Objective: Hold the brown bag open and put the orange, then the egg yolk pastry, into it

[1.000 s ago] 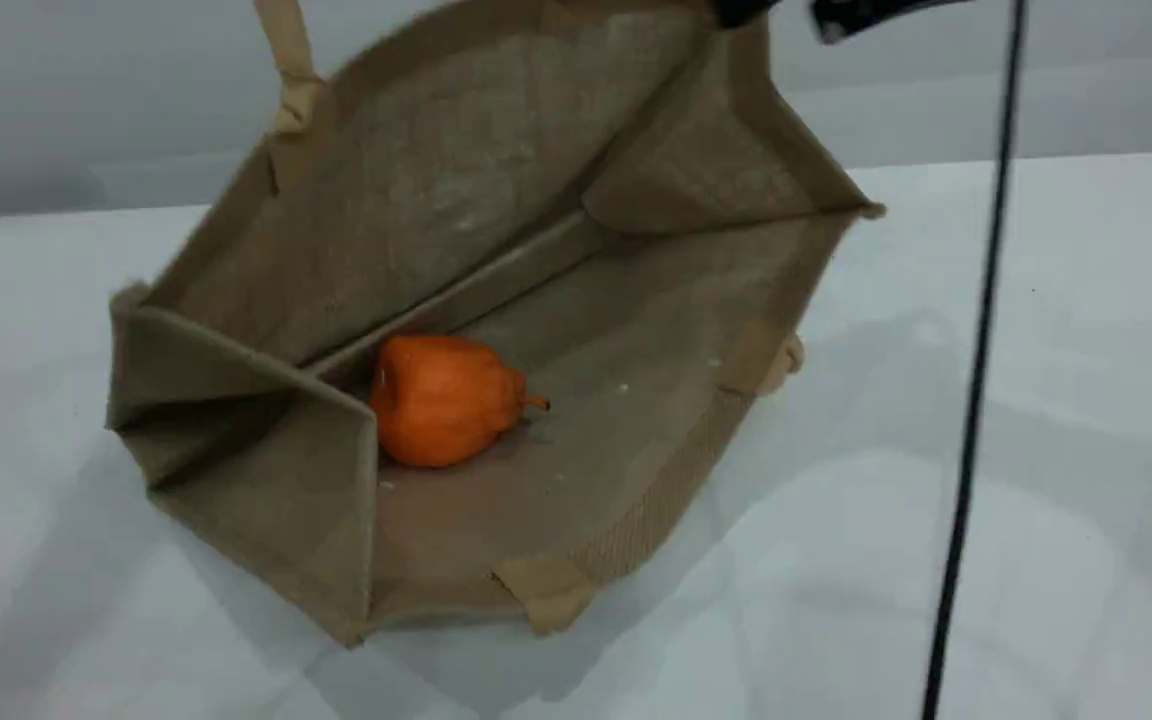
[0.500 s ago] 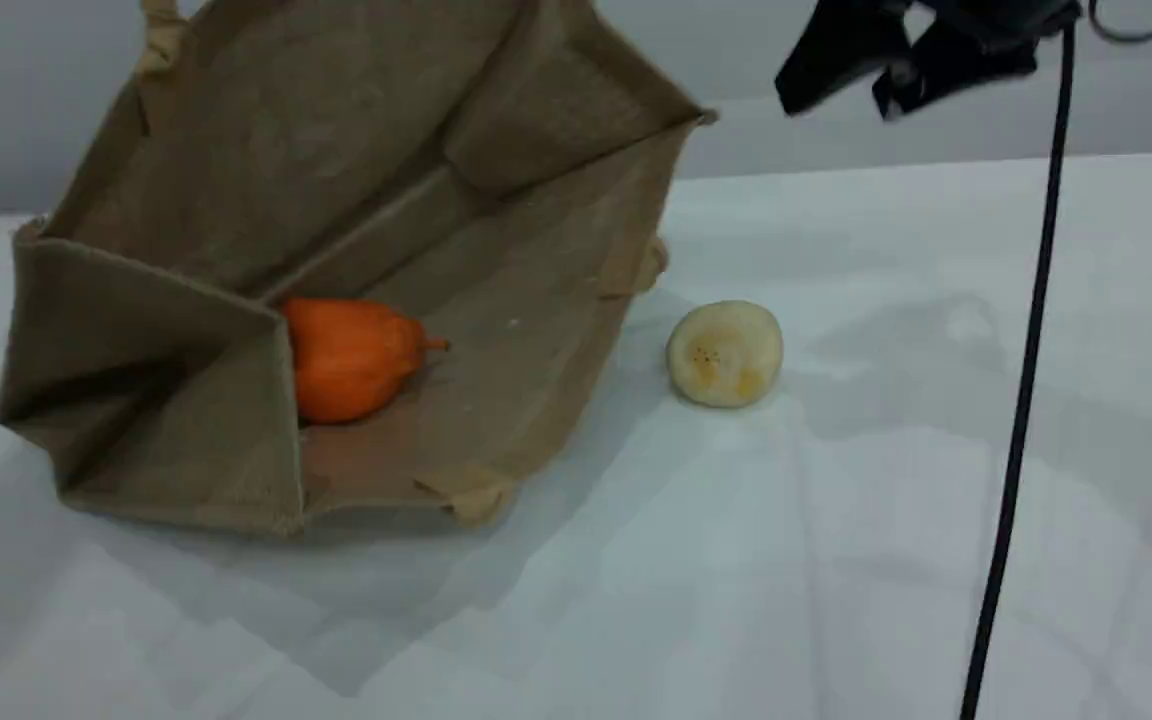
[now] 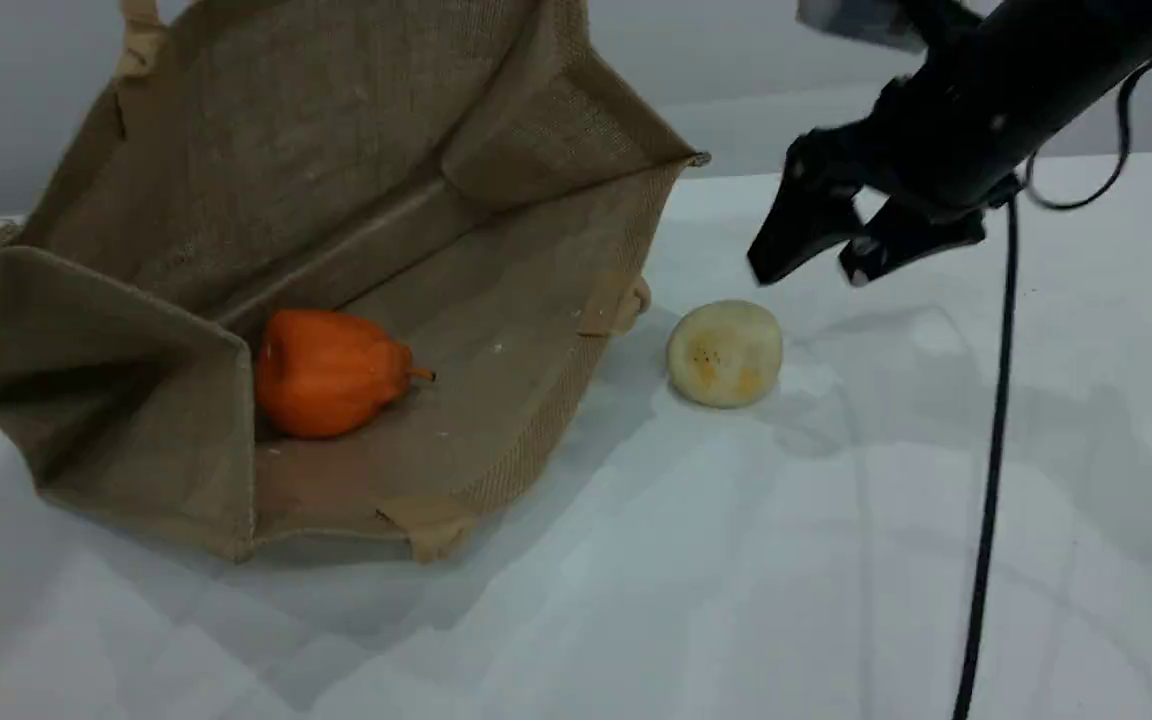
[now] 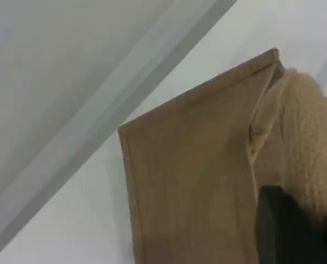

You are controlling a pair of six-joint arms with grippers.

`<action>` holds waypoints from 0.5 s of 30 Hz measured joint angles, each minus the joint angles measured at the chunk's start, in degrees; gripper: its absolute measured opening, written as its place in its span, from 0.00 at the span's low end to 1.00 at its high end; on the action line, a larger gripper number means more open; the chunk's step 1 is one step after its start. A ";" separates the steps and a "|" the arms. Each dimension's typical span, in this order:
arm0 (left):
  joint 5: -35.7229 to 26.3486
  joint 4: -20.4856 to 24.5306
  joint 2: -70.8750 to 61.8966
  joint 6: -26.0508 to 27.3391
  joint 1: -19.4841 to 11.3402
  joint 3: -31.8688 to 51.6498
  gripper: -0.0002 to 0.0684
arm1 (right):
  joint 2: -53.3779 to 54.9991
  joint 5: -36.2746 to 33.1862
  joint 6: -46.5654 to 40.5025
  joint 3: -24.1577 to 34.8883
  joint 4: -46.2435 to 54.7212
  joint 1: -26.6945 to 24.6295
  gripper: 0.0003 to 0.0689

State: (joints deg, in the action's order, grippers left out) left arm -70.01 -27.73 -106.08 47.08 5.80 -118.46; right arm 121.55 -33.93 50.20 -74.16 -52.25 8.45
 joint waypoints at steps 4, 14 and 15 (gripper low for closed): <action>0.00 -0.81 0.00 0.00 0.00 0.00 0.13 | 1.71 2.59 0.55 0.00 0.00 2.14 0.83; 0.00 -0.91 0.00 0.00 0.00 0.00 0.13 | 4.47 6.98 0.50 -0.16 -0.22 2.50 0.83; 0.00 -0.91 0.00 0.00 0.00 0.00 0.13 | 4.96 6.98 0.50 -0.55 -0.29 2.50 0.83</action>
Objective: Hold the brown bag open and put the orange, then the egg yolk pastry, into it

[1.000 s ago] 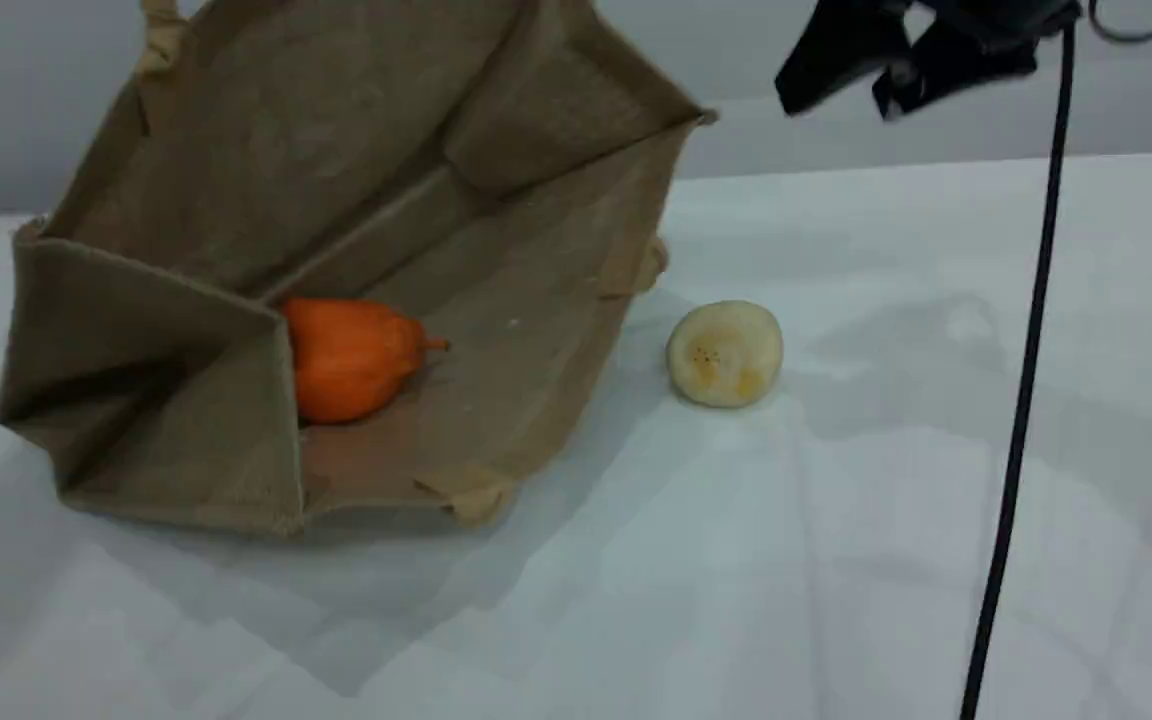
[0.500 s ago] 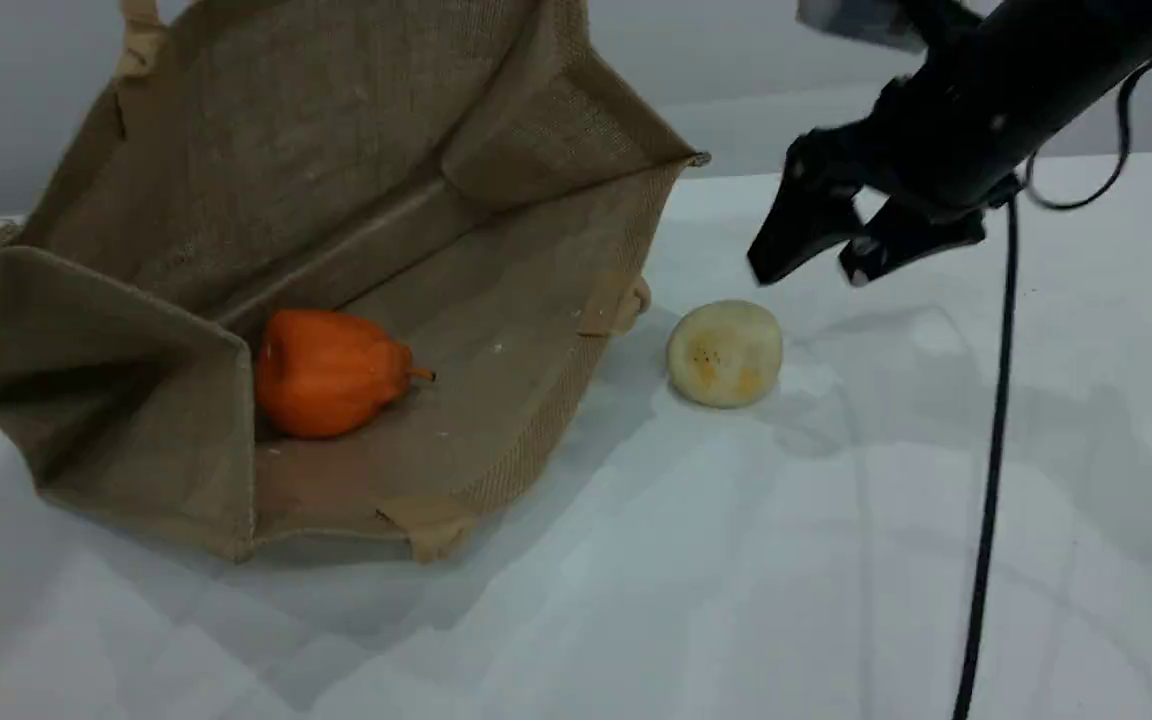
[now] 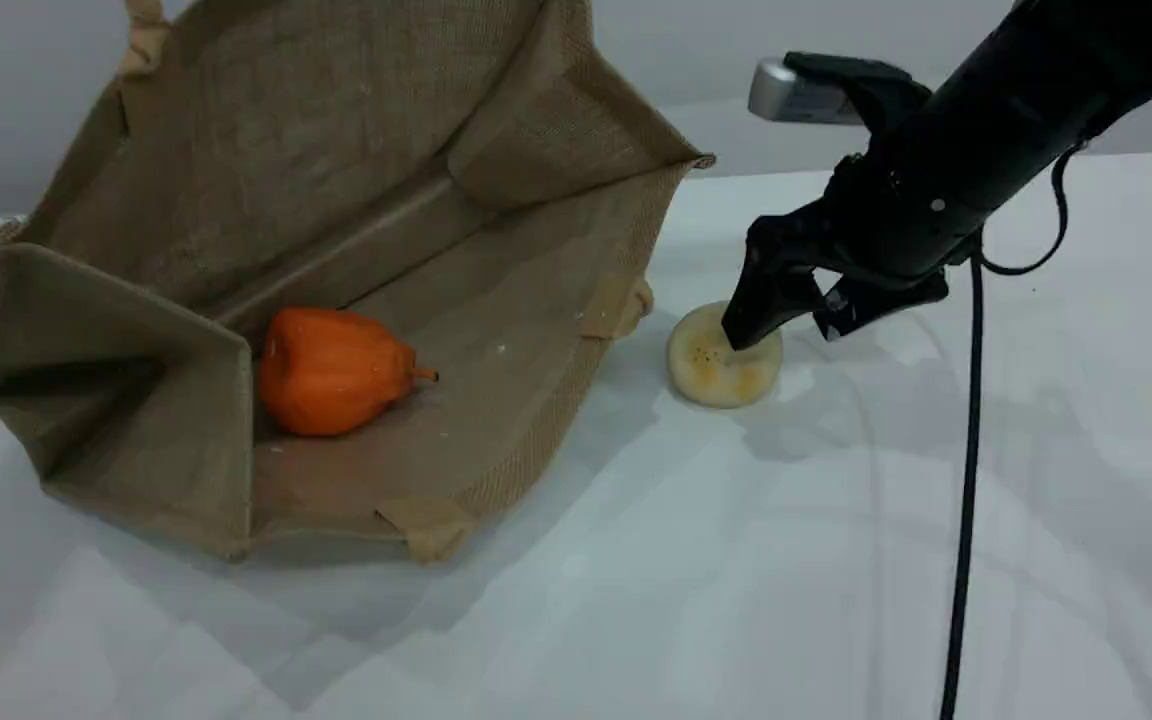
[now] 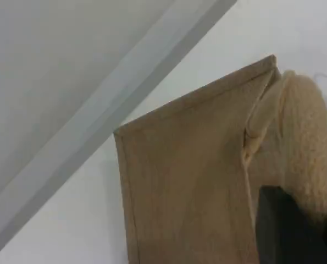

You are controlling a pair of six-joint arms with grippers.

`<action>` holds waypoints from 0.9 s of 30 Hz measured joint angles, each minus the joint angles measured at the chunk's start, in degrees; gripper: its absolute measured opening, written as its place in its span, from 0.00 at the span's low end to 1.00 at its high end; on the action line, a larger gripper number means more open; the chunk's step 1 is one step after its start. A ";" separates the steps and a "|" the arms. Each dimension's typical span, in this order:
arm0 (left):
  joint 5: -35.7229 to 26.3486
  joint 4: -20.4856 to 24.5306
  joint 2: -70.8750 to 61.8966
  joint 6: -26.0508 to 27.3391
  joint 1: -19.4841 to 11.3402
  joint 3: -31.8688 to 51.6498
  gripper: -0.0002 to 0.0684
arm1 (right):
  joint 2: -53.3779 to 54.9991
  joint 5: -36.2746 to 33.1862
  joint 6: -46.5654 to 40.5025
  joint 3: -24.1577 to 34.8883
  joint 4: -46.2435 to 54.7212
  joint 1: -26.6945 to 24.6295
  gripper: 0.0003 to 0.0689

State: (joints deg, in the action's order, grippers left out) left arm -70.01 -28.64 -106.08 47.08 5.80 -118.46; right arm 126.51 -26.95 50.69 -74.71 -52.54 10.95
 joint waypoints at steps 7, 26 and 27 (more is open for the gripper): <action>0.00 0.00 0.00 0.00 0.00 0.00 0.13 | 1.61 -0.20 -0.10 -1.78 -1.50 0.06 0.83; 0.06 0.00 0.00 0.00 0.00 0.00 0.13 | 2.02 3.52 0.99 -1.78 -1.69 2.87 0.75; 0.06 0.00 0.00 0.00 0.00 0.00 0.13 | 2.23 3.59 0.99 -1.78 -1.69 2.87 0.75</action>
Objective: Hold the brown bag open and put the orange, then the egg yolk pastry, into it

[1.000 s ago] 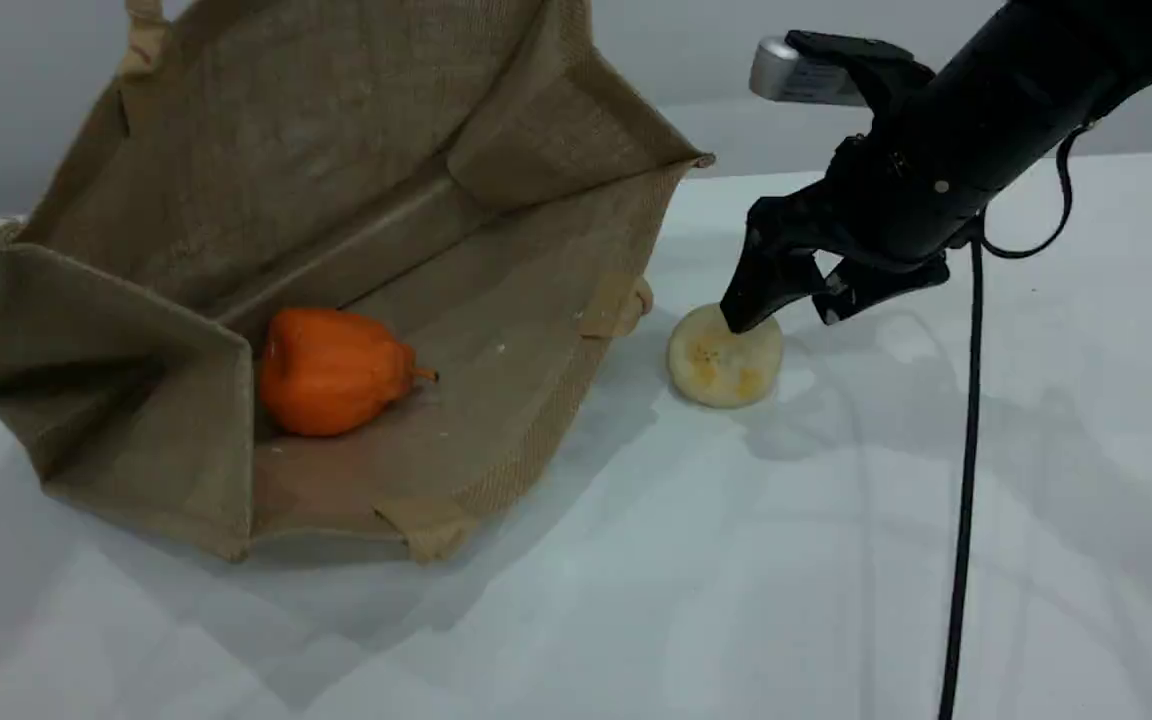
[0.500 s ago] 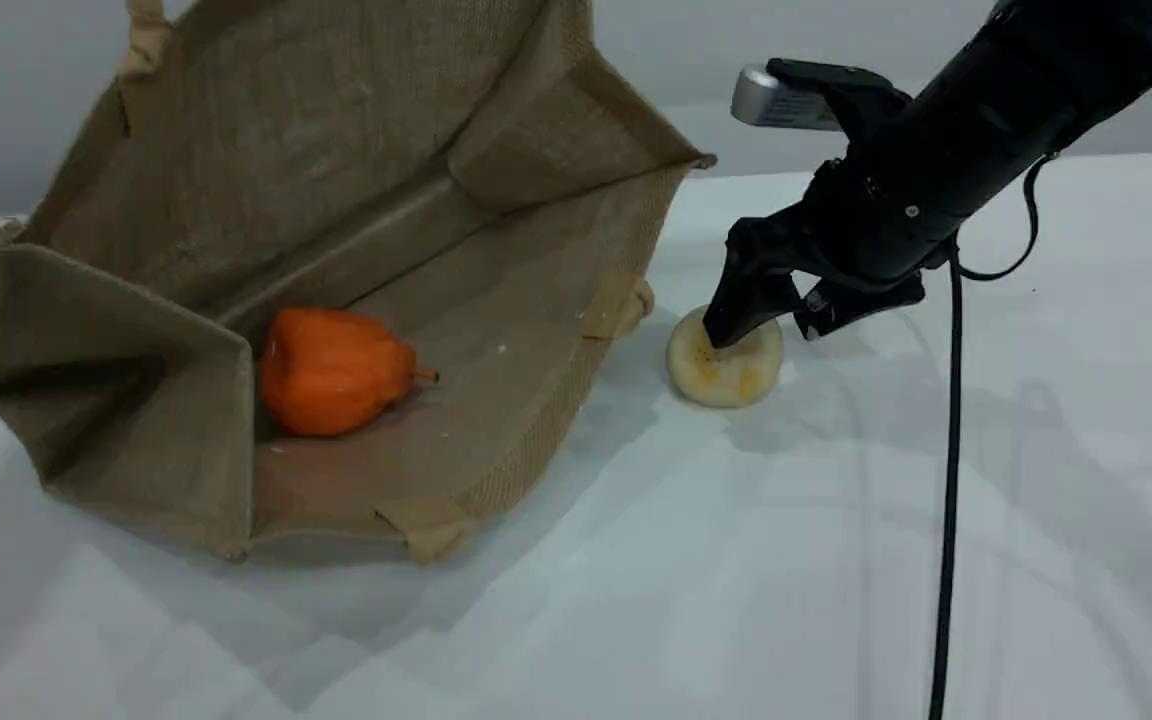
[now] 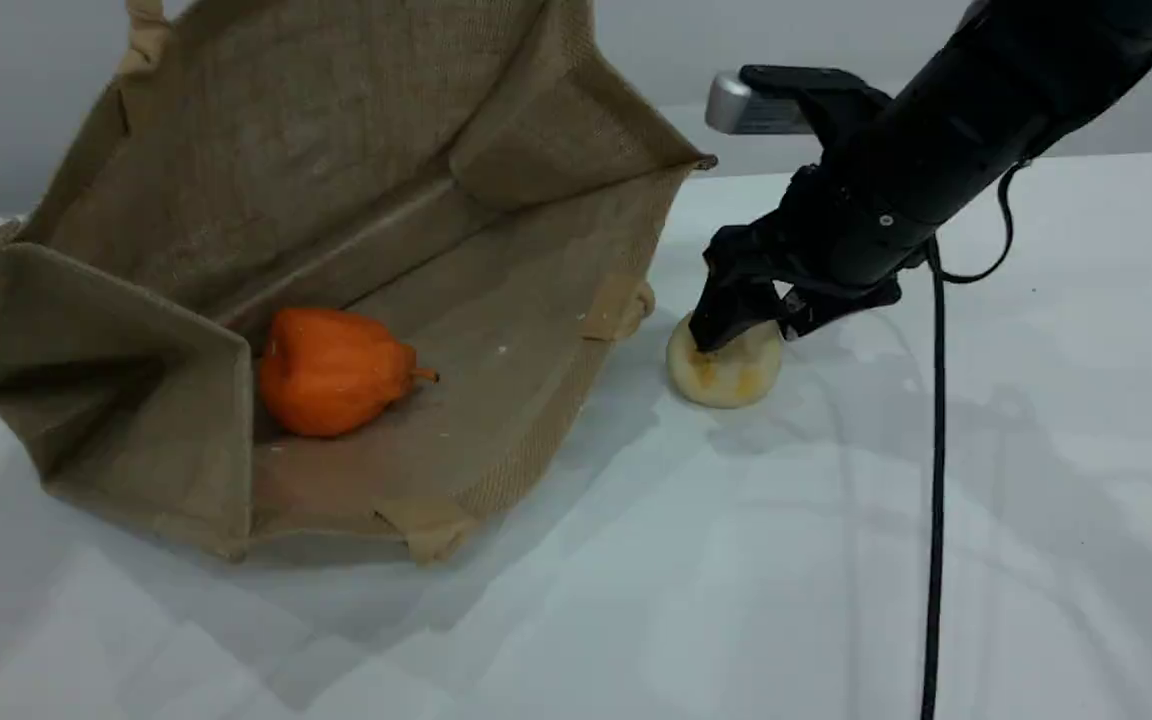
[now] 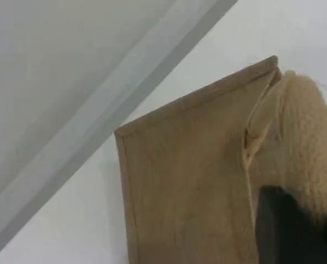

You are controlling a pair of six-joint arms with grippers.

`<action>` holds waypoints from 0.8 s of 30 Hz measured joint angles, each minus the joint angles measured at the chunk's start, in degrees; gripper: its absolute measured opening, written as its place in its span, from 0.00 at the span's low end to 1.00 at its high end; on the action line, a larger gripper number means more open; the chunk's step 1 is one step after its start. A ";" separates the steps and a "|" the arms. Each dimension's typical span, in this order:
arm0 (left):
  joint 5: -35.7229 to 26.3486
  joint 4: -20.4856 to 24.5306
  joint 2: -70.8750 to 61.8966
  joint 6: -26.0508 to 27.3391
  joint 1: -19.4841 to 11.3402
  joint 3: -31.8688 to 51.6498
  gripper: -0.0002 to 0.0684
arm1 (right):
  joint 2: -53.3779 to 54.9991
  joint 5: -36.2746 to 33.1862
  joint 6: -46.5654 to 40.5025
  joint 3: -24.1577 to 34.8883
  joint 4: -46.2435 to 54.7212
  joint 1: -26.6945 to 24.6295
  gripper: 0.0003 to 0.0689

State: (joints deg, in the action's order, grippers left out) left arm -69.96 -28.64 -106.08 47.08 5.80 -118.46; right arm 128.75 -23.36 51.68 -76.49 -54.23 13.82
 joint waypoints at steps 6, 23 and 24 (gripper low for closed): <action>0.00 0.00 0.00 0.00 0.00 0.00 0.13 | 1.18 0.76 0.09 0.05 0.00 0.00 0.75; 0.00 0.00 0.00 -0.04 0.00 0.00 0.13 | 1.13 -0.54 1.26 0.05 0.00 0.00 0.18; 0.00 0.00 0.00 -0.04 0.00 0.00 0.13 | 1.07 -0.82 1.26 0.05 0.29 -0.10 0.14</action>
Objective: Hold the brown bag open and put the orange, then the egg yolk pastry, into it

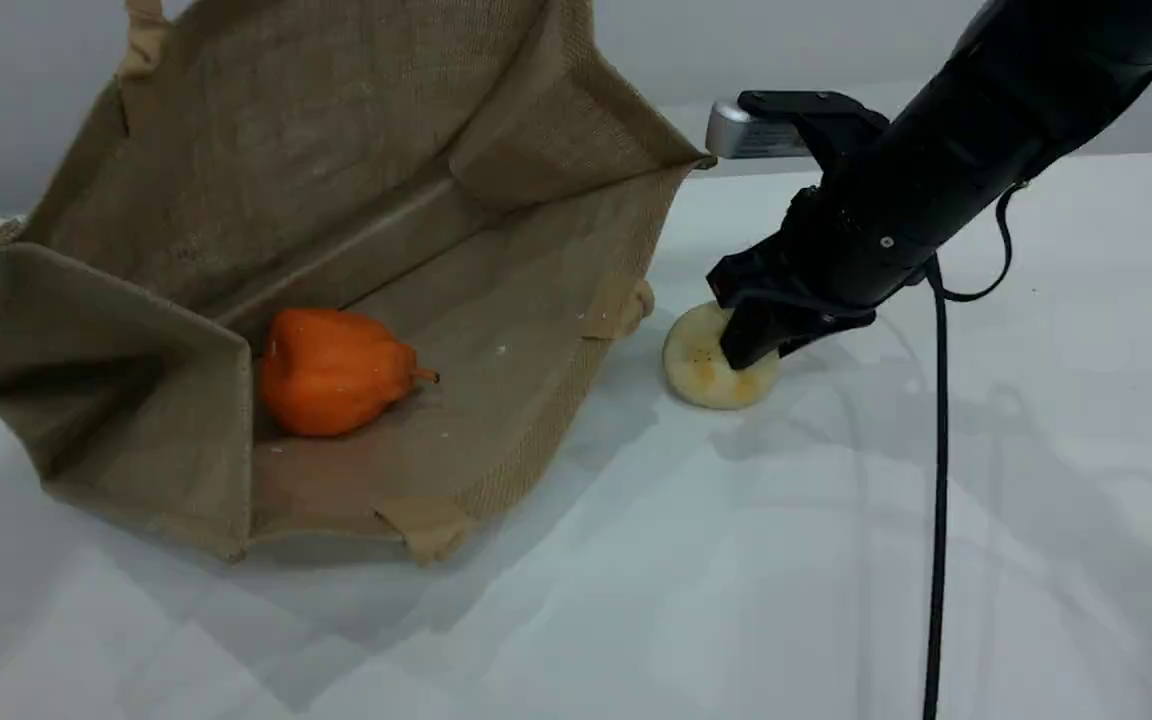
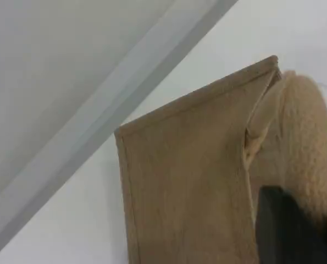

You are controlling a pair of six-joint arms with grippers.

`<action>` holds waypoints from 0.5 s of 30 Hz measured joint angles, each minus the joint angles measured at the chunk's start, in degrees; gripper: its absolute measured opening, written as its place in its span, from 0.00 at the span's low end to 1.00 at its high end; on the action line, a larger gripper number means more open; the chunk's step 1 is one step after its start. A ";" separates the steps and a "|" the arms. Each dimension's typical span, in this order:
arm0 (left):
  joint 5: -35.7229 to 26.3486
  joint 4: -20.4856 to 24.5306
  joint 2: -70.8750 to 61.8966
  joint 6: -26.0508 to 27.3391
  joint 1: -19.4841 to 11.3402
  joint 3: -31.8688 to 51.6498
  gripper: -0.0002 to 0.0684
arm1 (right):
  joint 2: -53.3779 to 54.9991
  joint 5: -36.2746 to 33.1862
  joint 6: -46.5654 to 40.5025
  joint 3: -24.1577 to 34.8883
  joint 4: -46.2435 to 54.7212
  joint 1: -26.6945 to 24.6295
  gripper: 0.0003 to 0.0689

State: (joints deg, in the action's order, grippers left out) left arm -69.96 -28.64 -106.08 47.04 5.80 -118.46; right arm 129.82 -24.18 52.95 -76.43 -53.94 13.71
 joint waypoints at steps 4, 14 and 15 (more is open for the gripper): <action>0.00 0.00 0.00 0.00 0.00 0.00 0.13 | -1.21 -2.37 -0.97 0.00 2.40 0.00 0.06; 0.00 0.00 0.00 0.50 0.00 0.00 0.13 | -10.88 -8.67 -15.35 1.72 17.34 0.00 0.05; 0.00 0.00 0.00 0.50 0.05 0.00 0.13 | -12.10 -8.81 -17.27 2.64 19.54 0.00 0.05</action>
State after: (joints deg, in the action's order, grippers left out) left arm -69.96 -28.64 -106.08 47.54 5.85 -118.46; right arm 117.72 -32.99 35.68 -73.79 -34.40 13.72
